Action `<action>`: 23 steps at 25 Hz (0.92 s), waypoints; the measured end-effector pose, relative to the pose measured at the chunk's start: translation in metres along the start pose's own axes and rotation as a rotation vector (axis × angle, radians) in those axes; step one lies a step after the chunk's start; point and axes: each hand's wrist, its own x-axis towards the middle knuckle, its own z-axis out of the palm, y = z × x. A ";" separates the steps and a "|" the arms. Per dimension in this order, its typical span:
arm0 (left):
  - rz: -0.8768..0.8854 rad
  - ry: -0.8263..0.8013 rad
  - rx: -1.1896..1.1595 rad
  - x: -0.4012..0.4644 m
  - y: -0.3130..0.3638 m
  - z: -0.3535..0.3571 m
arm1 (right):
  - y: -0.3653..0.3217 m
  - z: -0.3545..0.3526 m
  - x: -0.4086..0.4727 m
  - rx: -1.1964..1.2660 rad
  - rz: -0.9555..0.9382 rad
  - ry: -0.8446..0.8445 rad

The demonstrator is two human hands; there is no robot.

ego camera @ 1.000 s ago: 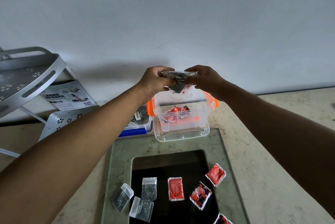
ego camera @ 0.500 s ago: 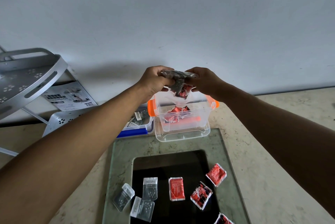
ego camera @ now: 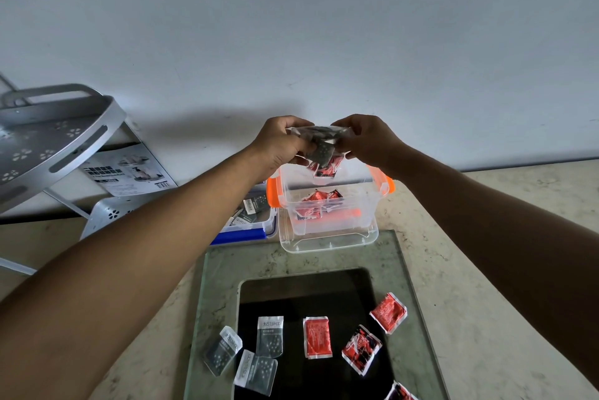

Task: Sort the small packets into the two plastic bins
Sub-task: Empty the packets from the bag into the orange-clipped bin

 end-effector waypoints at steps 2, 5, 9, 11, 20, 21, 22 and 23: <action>-0.014 -0.001 -0.005 -0.001 0.000 -0.001 | -0.001 0.001 -0.002 -0.034 -0.021 -0.003; 0.000 0.027 -0.012 0.001 0.001 -0.002 | -0.003 0.002 -0.002 -0.048 -0.035 0.039; -0.001 0.076 -0.021 0.004 0.003 -0.003 | -0.005 0.006 -0.001 -0.005 -0.018 0.033; -0.008 0.058 -0.036 0.002 0.002 -0.002 | -0.005 0.006 -0.002 0.012 -0.017 0.042; 0.057 0.067 0.075 -0.014 0.009 -0.014 | -0.014 0.011 -0.011 0.032 -0.055 0.087; 0.070 0.068 0.093 -0.018 0.011 -0.019 | -0.018 0.013 -0.013 0.029 -0.073 0.094; 0.084 0.070 0.103 -0.022 0.014 -0.025 | -0.023 0.016 -0.014 0.029 -0.094 0.100; 0.100 0.077 0.106 -0.027 0.017 -0.030 | -0.028 0.019 -0.015 0.035 -0.119 0.106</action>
